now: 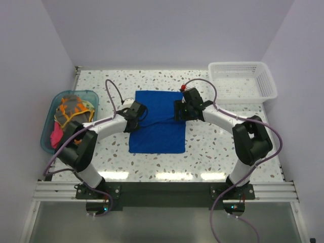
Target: Fold and stack the towels
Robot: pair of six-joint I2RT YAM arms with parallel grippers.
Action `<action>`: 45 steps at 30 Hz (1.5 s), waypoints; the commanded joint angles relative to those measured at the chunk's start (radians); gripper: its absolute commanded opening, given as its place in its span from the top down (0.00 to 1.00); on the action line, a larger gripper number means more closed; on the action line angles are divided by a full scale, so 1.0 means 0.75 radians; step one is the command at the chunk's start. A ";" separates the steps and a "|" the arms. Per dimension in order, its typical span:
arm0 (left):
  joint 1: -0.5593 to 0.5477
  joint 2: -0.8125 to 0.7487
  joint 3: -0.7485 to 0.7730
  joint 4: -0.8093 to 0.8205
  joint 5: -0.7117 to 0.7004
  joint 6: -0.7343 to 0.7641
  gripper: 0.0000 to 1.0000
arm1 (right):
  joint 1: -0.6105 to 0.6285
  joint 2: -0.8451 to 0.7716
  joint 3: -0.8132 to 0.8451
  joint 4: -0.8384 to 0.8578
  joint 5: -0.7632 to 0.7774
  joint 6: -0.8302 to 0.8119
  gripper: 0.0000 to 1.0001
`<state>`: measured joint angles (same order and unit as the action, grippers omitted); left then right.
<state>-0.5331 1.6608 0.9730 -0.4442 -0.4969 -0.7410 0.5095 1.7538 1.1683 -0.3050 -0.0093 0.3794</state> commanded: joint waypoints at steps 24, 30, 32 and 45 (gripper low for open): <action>0.083 -0.069 -0.088 0.306 0.260 -0.335 0.51 | -0.006 -0.158 -0.067 0.055 0.017 -0.019 0.33; 0.087 -0.063 -0.101 0.306 0.266 -0.362 0.52 | -0.006 -0.166 -0.075 0.055 0.017 -0.019 0.33; 0.087 -0.077 -0.123 0.302 0.260 -0.376 0.52 | -0.008 -0.172 -0.079 0.055 0.017 -0.019 0.33; 0.087 -0.108 -0.174 0.296 0.208 -0.372 0.60 | -0.006 -0.168 -0.089 0.059 0.017 -0.009 0.33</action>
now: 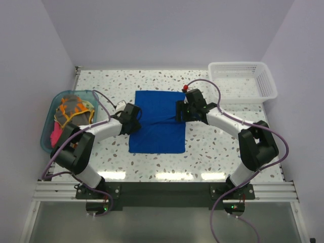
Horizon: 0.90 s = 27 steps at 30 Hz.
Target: Fold and stack the towels
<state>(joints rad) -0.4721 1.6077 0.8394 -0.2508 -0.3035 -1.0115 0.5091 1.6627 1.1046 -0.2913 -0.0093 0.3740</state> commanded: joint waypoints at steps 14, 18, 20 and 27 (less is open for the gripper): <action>0.006 -0.019 0.044 0.042 -0.058 0.029 0.81 | -0.008 -0.039 -0.002 0.053 0.019 0.011 0.34; 0.008 -0.029 0.051 0.048 -0.070 0.046 0.91 | -0.008 -0.022 0.014 0.053 0.027 0.013 0.34; 0.008 -0.033 0.051 0.050 -0.072 0.054 0.98 | -0.010 -0.010 0.026 0.049 0.027 0.015 0.34; 0.006 -0.080 0.067 0.026 -0.054 0.095 1.00 | -0.014 0.051 0.108 -0.010 0.116 0.058 0.38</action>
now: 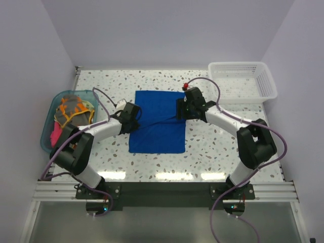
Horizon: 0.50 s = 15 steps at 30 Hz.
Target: Fold and stack the towels
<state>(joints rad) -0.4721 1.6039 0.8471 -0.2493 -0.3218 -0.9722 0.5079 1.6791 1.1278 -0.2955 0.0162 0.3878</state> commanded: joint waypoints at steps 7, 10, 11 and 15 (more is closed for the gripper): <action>0.008 -0.132 0.077 -0.030 -0.031 0.134 1.00 | -0.019 0.168 0.226 -0.091 0.179 0.127 0.50; 0.006 -0.136 0.079 -0.030 -0.009 0.157 1.00 | -0.019 0.220 0.288 -0.119 0.224 0.174 0.51; 0.006 -0.136 0.079 -0.026 0.003 0.161 1.00 | -0.017 0.250 0.300 -0.123 0.230 0.193 0.52; 0.006 -0.138 0.085 -0.030 0.010 0.186 1.00 | -0.019 0.322 0.363 -0.158 0.275 0.238 0.52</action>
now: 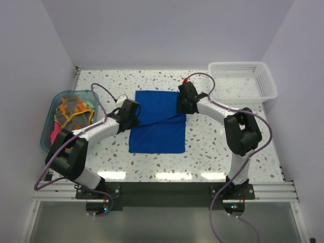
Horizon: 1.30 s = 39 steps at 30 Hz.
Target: Fold and stack the towels
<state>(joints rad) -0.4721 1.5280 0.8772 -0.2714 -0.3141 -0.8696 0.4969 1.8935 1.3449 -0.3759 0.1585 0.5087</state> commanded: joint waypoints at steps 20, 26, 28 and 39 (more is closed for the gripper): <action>0.006 -0.119 -0.002 -0.006 -0.015 0.112 1.00 | 0.004 0.226 0.250 -0.159 0.167 0.152 0.58; 0.006 -0.125 -0.016 -0.002 -0.015 0.124 1.00 | 0.031 0.253 0.293 -0.198 0.173 0.148 0.60; 0.006 -0.121 -0.020 0.002 -0.015 0.129 1.00 | 0.041 0.257 0.297 -0.213 0.173 0.146 0.60; 0.006 -0.107 -0.028 0.014 -0.013 0.147 1.00 | 0.057 0.245 0.313 -0.298 0.247 0.132 0.83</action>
<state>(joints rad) -0.4721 1.4658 0.8646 -0.2760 -0.3099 -0.7811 0.5377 2.0918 1.5391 -0.5632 0.2901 0.6025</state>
